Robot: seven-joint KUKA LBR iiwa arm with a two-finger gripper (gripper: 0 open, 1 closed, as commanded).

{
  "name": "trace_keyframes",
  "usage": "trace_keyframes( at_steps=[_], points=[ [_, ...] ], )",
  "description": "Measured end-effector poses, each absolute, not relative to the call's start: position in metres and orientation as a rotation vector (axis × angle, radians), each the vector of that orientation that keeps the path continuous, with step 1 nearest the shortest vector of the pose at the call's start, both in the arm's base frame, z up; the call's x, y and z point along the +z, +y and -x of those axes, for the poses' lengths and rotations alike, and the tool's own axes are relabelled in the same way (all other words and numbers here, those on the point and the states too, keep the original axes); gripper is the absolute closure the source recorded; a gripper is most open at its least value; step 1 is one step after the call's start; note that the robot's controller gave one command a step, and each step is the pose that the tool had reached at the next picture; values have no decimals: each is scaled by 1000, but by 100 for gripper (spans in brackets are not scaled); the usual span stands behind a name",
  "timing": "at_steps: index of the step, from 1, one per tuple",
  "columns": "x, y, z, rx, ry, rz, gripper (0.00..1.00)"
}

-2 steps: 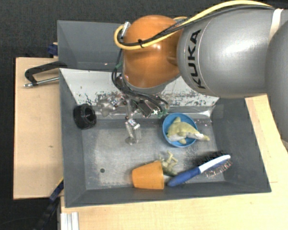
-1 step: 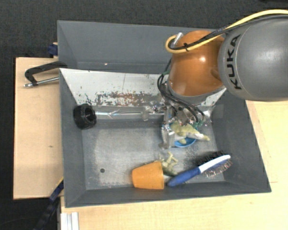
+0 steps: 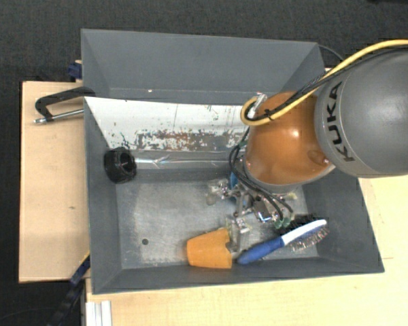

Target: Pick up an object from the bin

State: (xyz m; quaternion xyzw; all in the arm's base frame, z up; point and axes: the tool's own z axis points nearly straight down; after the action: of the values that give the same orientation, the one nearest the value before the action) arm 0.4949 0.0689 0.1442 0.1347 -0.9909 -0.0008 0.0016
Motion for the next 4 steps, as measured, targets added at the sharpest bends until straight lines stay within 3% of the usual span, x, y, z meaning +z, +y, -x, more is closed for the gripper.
trace_keyframes(
  at_steps=[1, 2, 3, 4],
  points=[
    [135, 55, -500, -1, -3030, -829, 0],
    [68, 43, -495, -3, -3054, -714, 0],
    [71, 44, -496, -2, -3060, -718, 100],
    [201, 87, -527, -2, -3079, -702, 100]
  ],
)
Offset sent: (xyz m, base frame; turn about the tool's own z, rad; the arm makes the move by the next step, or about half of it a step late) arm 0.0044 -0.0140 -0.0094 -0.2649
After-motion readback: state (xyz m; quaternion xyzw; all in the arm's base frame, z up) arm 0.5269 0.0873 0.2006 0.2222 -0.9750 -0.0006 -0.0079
